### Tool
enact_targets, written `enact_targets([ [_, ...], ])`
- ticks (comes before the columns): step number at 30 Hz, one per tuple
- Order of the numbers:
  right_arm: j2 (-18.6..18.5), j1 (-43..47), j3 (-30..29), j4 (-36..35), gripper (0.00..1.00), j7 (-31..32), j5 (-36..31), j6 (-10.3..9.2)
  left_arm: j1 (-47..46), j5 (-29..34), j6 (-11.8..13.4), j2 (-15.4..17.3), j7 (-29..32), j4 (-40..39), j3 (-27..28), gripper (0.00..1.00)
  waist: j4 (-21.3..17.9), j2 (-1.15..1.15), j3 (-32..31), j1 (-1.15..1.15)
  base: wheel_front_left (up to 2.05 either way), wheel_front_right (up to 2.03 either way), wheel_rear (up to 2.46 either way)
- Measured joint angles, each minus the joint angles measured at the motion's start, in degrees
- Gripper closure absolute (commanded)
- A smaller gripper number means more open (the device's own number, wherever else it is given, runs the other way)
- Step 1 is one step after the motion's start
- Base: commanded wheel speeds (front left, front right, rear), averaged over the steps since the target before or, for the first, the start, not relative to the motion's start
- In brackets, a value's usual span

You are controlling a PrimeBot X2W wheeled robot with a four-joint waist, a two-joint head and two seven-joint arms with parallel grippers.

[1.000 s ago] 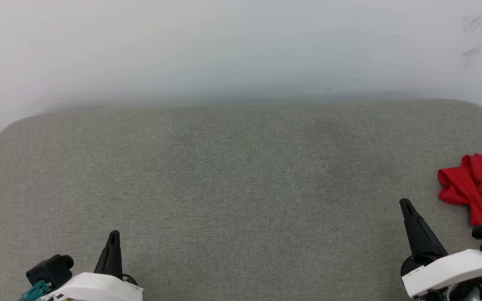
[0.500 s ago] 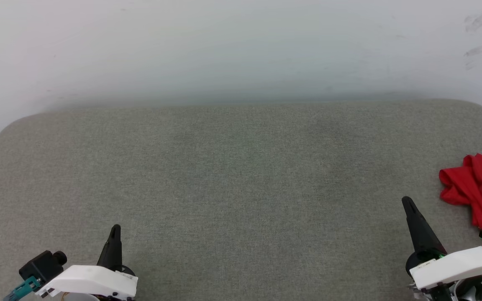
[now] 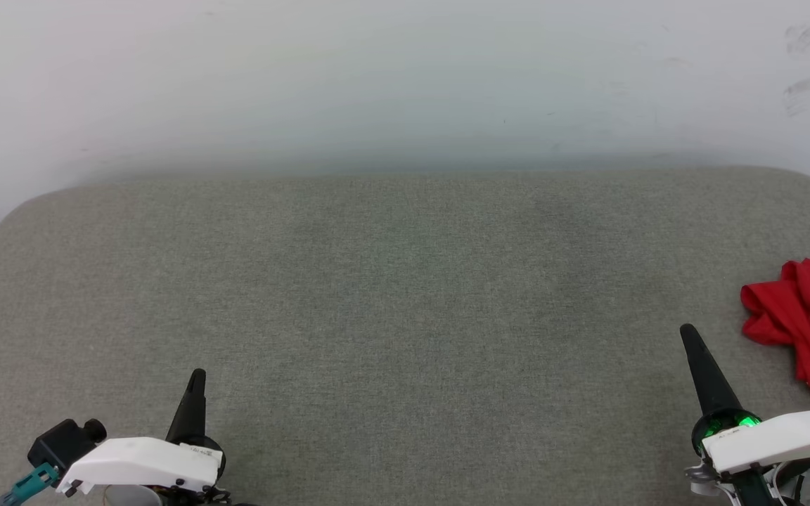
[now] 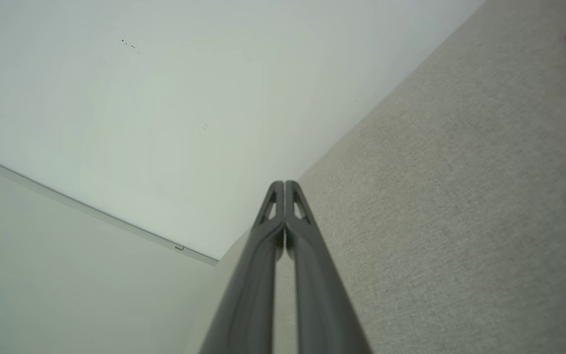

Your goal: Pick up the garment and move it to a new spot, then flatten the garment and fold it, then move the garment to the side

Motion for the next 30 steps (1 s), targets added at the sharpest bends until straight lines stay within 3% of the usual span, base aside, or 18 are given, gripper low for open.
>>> enact_targets([
  [30,-0.03,-2.29,-1.2,4.53,1.0,0.52,17.4,0.0,-2.25,-14.64,-3.05,-2.54,4.47,1.15,3.75,1.0,0.5,0.0,0.32,0.0,0.0,0.0,0.0],
])
